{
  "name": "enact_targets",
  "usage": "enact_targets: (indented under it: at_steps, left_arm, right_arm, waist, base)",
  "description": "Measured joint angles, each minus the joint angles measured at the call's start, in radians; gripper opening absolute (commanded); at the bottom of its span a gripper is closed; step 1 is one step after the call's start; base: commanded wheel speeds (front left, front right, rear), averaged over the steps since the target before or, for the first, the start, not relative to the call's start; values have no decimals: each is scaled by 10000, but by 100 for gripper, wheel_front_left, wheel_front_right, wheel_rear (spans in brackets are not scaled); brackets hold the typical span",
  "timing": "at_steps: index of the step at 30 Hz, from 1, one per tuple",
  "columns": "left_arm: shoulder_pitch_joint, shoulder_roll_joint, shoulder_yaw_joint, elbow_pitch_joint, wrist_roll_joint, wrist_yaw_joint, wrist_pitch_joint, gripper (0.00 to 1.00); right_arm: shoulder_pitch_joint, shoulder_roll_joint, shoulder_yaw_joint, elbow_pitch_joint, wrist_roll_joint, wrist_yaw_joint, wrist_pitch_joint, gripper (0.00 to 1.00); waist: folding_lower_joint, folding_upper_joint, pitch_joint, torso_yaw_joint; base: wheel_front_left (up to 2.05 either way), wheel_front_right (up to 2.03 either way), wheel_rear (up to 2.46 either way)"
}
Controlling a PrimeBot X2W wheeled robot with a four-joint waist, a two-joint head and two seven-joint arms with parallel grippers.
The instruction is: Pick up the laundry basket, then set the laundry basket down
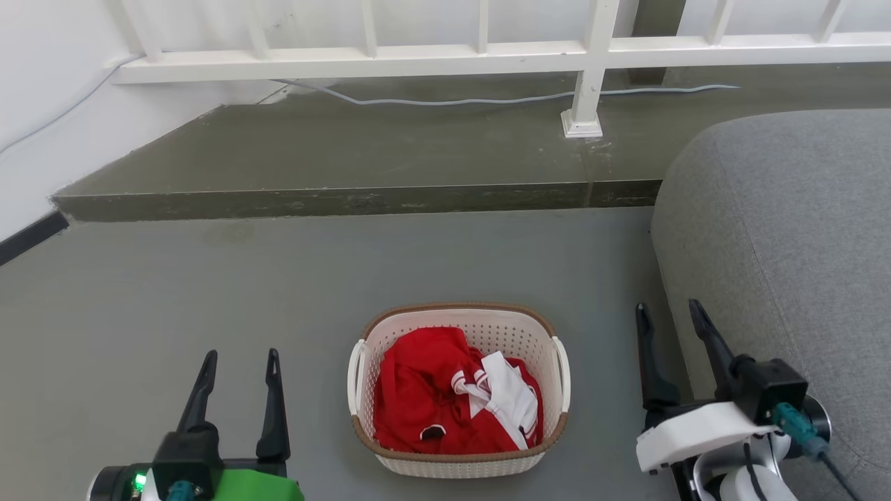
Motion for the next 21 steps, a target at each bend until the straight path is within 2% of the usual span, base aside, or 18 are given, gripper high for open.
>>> enact_targets:
  at_steps: [3,21]
  left_arm:
    - [50,0,-61,-19,334,58,-46,100]
    - [129,2,-10,17,311,59,-46,100]
  right_arm:
    - [42,2,69,-38,-314,-69,-81,100]
    - [91,0,138,-48,-314,-73,-92,100]
  waist:
    - [0,0,-18,1]
    - [0,0,-61,-2]
  base:
    - [0,0,0]
    - [0,0,0]
